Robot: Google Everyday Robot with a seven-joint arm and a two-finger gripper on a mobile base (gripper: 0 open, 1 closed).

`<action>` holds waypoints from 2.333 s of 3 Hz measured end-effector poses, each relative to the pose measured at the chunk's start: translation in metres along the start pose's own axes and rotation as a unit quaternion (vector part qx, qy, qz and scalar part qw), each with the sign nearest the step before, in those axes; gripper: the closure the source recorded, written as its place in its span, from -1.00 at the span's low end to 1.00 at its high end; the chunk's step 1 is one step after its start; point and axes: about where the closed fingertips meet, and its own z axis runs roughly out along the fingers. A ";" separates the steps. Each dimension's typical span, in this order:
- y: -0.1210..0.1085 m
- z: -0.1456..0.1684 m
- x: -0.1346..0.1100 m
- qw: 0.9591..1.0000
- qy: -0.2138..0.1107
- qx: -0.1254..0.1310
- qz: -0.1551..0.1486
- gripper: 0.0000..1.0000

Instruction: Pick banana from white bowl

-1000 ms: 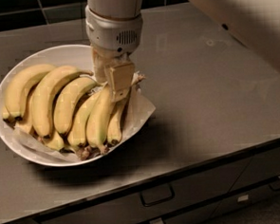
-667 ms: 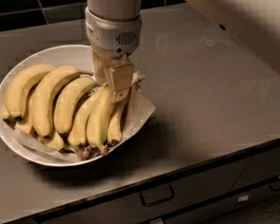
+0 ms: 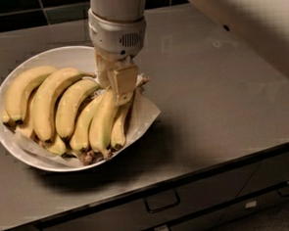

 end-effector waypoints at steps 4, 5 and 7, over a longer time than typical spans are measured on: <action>-0.001 0.007 0.008 1.000 0.005 -0.007 0.007 0.51; -0.001 0.007 0.008 1.000 0.005 -0.007 0.007 0.96; -0.008 -0.018 -0.012 0.999 0.014 0.051 0.002 1.00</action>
Offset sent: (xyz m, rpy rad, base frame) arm -0.0121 -0.0293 -0.0130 -0.0992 0.0878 -0.0083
